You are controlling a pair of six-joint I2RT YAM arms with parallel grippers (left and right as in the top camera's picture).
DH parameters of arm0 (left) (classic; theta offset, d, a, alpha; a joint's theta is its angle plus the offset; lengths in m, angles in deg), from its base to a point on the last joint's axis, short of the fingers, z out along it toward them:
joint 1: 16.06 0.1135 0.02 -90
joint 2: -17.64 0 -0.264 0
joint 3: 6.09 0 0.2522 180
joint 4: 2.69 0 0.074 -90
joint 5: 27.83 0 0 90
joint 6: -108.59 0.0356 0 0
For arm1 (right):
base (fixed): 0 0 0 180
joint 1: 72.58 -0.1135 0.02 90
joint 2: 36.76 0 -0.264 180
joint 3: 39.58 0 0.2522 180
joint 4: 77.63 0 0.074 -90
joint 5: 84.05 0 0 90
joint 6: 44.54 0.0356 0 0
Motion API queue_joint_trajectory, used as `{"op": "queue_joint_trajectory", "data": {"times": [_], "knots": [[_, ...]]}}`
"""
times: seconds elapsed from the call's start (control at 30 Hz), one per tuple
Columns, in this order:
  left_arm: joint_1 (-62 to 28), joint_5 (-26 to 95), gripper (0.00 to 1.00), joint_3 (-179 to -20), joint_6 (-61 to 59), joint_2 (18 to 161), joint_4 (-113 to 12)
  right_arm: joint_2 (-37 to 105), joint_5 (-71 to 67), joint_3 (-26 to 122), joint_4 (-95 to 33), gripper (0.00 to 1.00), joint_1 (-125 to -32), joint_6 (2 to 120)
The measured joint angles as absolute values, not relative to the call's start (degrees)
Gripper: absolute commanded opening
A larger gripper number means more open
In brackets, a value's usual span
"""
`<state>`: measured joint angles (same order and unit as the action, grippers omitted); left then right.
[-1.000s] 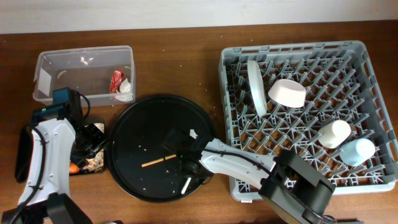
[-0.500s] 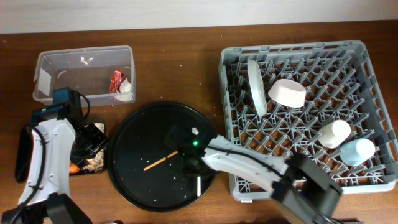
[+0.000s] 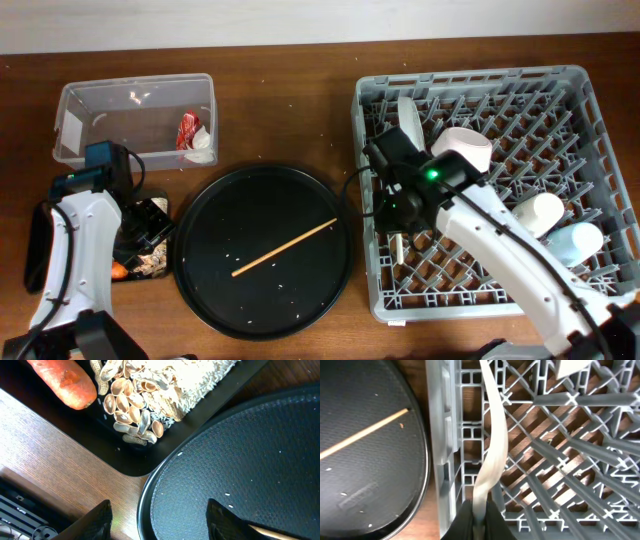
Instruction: Sort waste into correct bins and load items into the dishwasher rack
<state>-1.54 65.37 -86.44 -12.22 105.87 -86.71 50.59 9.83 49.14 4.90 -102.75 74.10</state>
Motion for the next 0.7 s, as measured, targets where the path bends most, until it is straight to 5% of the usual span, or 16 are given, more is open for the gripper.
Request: {"op": "queue_joint_trajectory", "data": {"times": [0.23,0.43,0.67,0.7], "knots": [[-1.5,65.4,0.60,-86.4,-12.2,105.9,-86.7,57.3,9.2,43.3,0.8,0.05,-102.8,72.6],[-1.5,65.4,0.60,-86.4,-12.2,105.9,-86.7,58.2,8.2,43.0,0.1,0.34,-102.8,72.1],[-1.5,65.4,0.60,-86.4,-12.2,105.9,-86.7,57.6,6.6,47.7,5.2,0.36,-102.8,73.8],[-1.5,65.4,0.60,-86.4,-12.2,105.9,-86.7,57.2,5.9,49.3,5.2,0.58,-102.8,74.0]]}}
